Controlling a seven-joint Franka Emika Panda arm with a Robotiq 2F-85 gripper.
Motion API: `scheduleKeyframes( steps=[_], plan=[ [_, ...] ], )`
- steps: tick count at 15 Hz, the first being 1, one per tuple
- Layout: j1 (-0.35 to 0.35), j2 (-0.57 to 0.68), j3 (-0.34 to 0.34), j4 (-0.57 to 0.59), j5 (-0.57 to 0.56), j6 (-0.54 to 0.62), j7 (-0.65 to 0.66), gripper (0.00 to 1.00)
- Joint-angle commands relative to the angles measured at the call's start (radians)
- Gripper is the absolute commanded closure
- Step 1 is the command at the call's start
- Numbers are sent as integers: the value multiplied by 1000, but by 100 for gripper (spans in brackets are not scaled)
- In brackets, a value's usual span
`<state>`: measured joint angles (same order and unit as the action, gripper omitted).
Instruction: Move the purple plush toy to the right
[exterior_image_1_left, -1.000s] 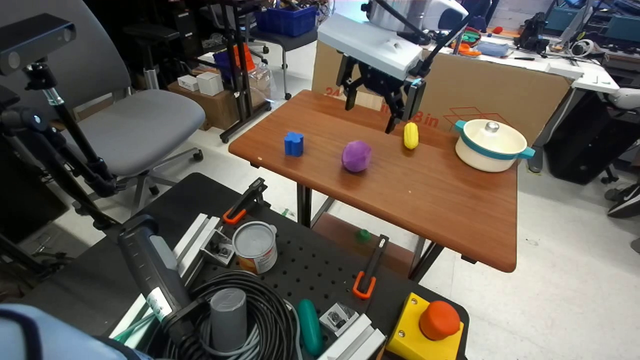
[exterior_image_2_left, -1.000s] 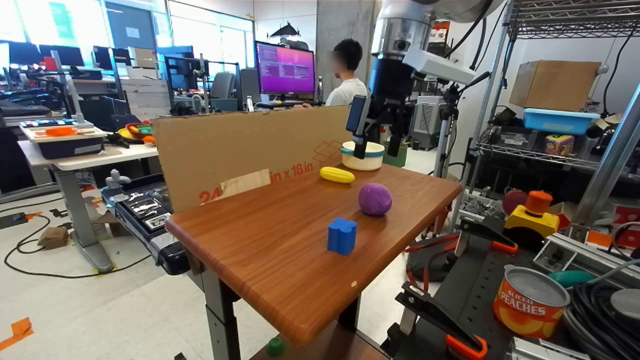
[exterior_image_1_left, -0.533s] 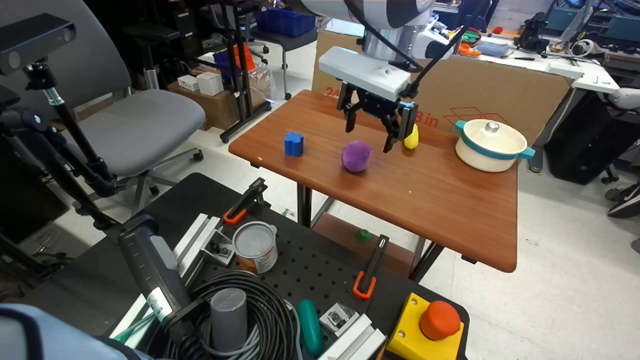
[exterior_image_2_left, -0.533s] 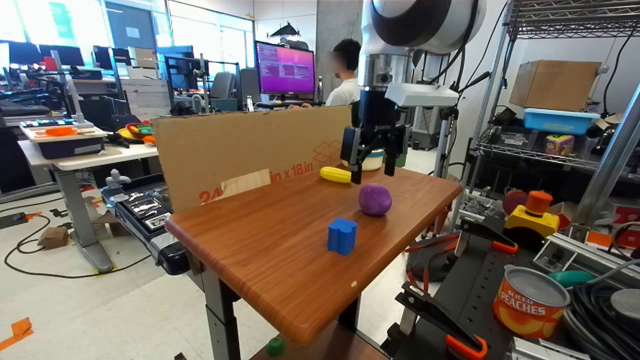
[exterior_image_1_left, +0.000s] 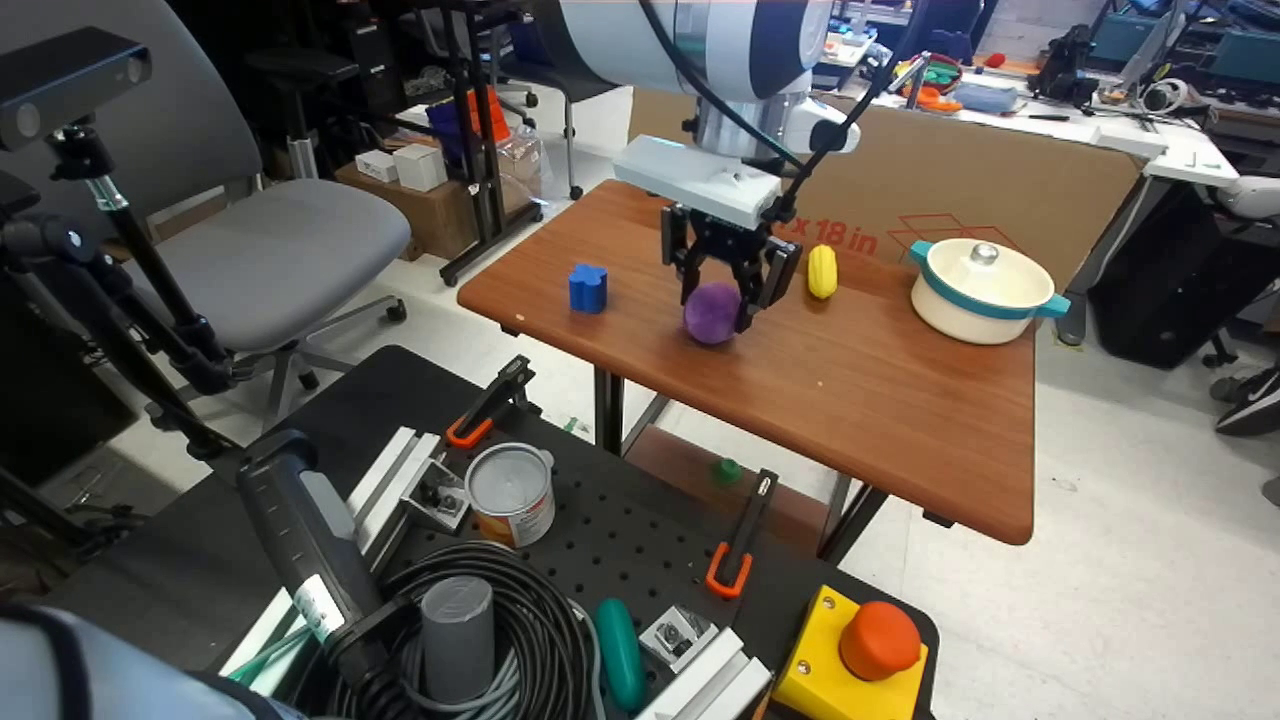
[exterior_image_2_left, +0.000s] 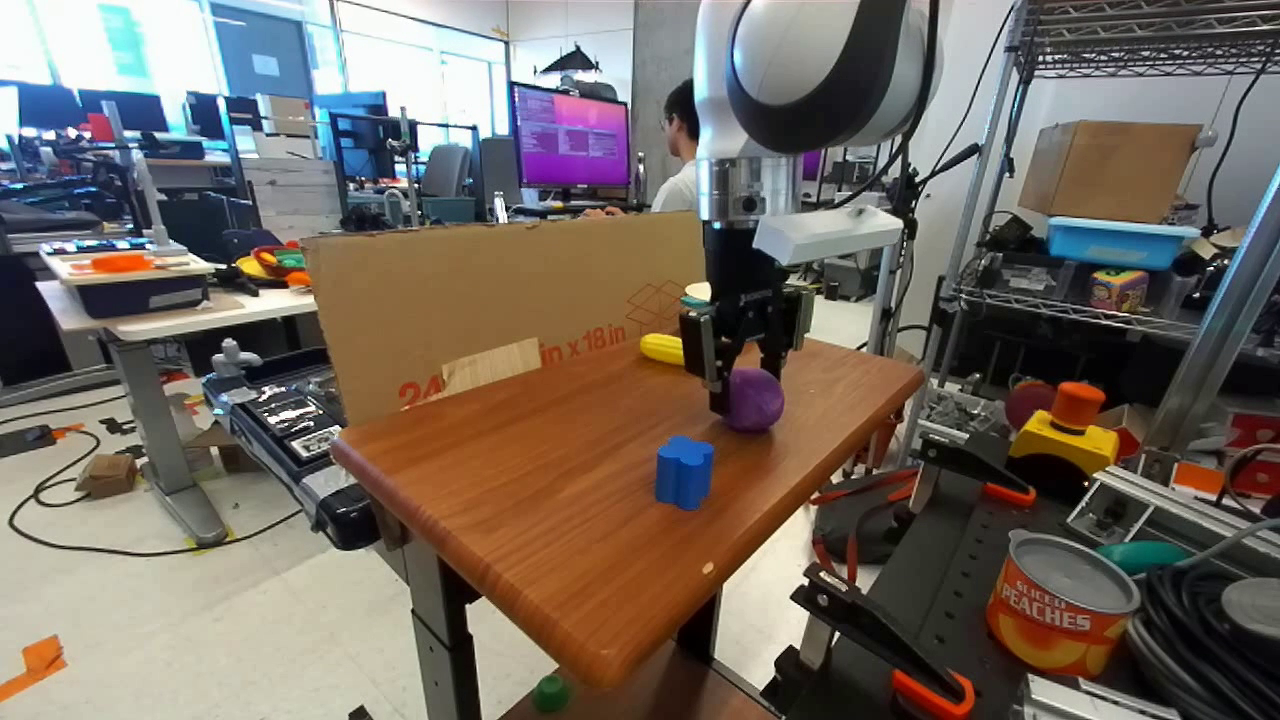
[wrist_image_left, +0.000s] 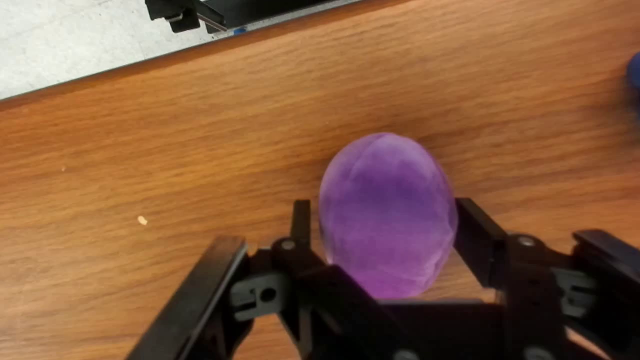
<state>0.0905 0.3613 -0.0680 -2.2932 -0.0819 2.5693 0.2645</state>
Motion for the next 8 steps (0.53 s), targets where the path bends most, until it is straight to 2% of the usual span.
scheduleKeyframes(
  steps=[1, 4, 6, 8],
  plan=[
    [15, 2, -14, 32, -37, -40, 26, 58],
    [-3, -58, -6, 18, -24, -72, -8, 81],
    [-23, -108, -11, 10, -19, -102, -29, 92],
    [-51, -145, -28, 19, -24, -137, -39, 95]
  ],
)
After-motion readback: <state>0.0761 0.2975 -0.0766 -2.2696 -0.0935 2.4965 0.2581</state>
